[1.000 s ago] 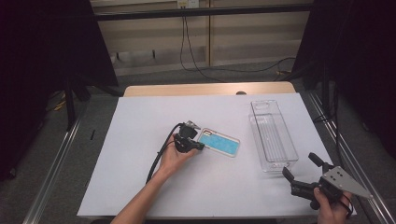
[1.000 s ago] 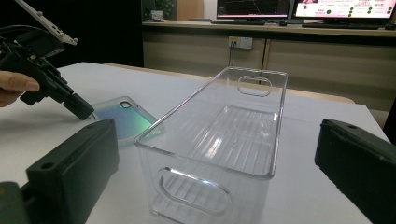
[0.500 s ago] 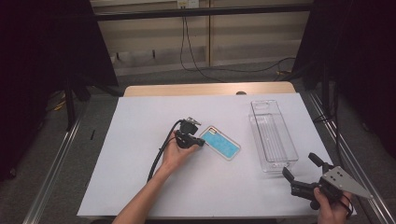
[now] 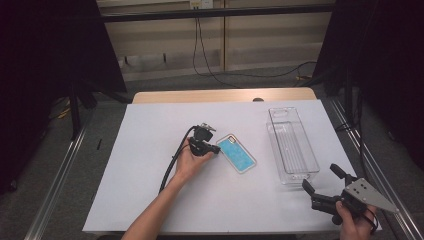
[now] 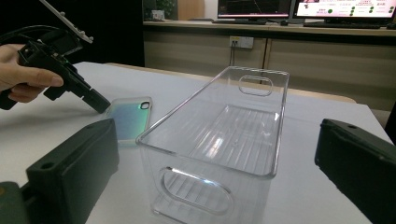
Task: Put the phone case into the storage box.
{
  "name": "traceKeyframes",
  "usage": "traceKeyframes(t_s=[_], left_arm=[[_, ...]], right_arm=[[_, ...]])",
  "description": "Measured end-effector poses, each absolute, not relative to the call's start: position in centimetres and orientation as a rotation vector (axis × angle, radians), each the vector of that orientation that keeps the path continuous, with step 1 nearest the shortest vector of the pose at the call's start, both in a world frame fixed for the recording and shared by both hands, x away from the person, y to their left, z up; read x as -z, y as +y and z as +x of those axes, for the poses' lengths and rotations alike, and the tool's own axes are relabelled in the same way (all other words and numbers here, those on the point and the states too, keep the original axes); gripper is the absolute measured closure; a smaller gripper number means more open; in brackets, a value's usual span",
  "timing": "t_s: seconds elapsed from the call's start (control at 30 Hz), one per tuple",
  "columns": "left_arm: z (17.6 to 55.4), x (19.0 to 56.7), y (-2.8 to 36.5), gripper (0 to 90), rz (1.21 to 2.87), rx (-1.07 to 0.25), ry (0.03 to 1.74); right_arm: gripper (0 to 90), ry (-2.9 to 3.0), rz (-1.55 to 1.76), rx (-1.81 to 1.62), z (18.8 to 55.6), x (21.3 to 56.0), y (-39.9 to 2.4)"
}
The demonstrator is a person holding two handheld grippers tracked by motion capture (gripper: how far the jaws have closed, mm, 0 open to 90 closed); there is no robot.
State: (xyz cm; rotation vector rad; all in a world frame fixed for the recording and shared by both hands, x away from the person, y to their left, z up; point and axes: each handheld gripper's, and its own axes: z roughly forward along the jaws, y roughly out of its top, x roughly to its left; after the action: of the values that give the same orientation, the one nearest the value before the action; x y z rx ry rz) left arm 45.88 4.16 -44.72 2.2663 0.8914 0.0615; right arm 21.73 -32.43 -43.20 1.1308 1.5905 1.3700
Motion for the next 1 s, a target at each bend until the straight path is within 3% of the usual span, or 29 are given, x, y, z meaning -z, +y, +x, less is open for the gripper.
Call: traceKeyframes(t_s=[0.67, 1.0], left_arm=[[47.2, 44.9, 3.4, 90.0, 2.260, -0.039, 0.859], [48.1, 45.4, 3.6, 90.0, 2.198, 0.038, 0.873]], right_arm=[[0.0, 1.587, 1.140, -1.370, 21.8, 43.2, -32.4], [0.0, 1.590, 1.135, -1.369, 21.8, 43.2, -32.4]])
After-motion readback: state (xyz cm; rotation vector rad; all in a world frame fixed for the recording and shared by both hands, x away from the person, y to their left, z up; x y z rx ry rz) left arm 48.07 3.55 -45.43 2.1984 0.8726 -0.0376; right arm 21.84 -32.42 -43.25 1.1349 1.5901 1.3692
